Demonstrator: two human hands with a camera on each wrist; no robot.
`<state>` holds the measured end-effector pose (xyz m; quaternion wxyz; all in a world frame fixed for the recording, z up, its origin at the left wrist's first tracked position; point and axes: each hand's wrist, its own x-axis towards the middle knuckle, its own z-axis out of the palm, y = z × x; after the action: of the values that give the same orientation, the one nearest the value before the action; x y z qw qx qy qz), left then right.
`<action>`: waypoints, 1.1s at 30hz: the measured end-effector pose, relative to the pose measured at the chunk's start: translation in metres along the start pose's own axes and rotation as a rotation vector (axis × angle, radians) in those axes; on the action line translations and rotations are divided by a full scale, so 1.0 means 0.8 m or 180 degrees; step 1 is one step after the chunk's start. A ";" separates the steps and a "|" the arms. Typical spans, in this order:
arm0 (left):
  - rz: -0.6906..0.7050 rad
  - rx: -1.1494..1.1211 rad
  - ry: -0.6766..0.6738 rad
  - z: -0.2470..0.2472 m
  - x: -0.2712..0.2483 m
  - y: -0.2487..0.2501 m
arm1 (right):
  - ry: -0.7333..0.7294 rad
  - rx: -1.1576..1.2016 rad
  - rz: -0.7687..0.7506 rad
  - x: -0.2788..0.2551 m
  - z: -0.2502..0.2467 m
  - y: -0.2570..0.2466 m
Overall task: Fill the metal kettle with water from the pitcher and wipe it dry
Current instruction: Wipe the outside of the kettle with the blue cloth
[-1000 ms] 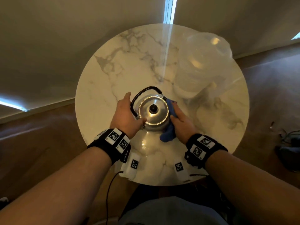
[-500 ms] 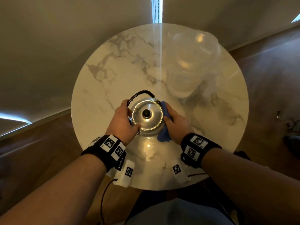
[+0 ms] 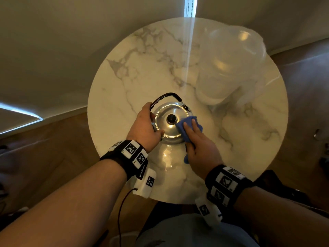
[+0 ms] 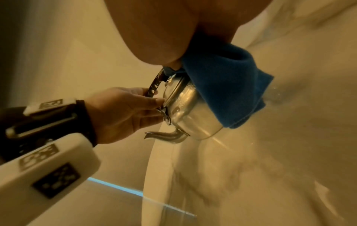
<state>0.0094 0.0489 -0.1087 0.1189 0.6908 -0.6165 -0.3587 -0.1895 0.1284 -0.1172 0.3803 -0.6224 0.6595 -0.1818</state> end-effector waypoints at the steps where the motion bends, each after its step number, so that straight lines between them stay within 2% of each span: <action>1: -0.0012 -0.0022 -0.0008 -0.001 0.000 0.000 | 0.0096 -0.0235 -0.0090 0.004 0.004 -0.004; 3: -0.0037 -0.0029 -0.0038 -0.002 0.000 0.001 | 0.0226 -0.0521 -0.0188 0.025 0.008 -0.010; 7: -0.0054 -0.0067 -0.0033 -0.001 0.001 0.000 | 0.0054 -0.1002 -0.0367 0.030 0.014 -0.003; 11: -0.0046 -0.0154 -0.0055 -0.001 0.001 -0.001 | 0.0075 -0.1435 -0.1172 -0.014 0.031 0.014; 14: -0.0054 -0.0103 -0.0115 -0.011 0.011 0.001 | -0.0024 -0.1680 -0.1705 -0.011 0.049 0.012; 17: -0.0047 -0.0003 -0.0147 -0.019 0.022 0.001 | -0.0201 -0.2242 -0.2042 -0.005 0.060 0.007; 20: -0.0014 0.0089 -0.0124 -0.020 0.022 -0.001 | -0.0222 -0.2463 -0.2306 -0.001 0.049 0.022; 23: -0.0012 0.0155 -0.0128 -0.017 0.021 -0.001 | -0.0127 -0.2541 -0.2408 -0.008 0.034 0.048; 26: -0.0013 0.0184 -0.0145 -0.018 0.024 -0.001 | 0.0077 -0.2653 -0.2407 -0.005 0.042 0.034; 29: 0.0021 0.0232 -0.0200 -0.021 0.023 0.001 | -0.0157 -0.2885 -0.2545 0.009 0.059 0.008; 33: -0.0014 0.0226 -0.0267 -0.025 0.023 0.003 | -0.0190 -0.2874 -0.2601 0.004 0.039 0.029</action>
<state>0.0201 0.0252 -0.0992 0.0677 0.6803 -0.6317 -0.3655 -0.1821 0.1365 -0.1548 -0.0035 -0.9297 0.3682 0.0021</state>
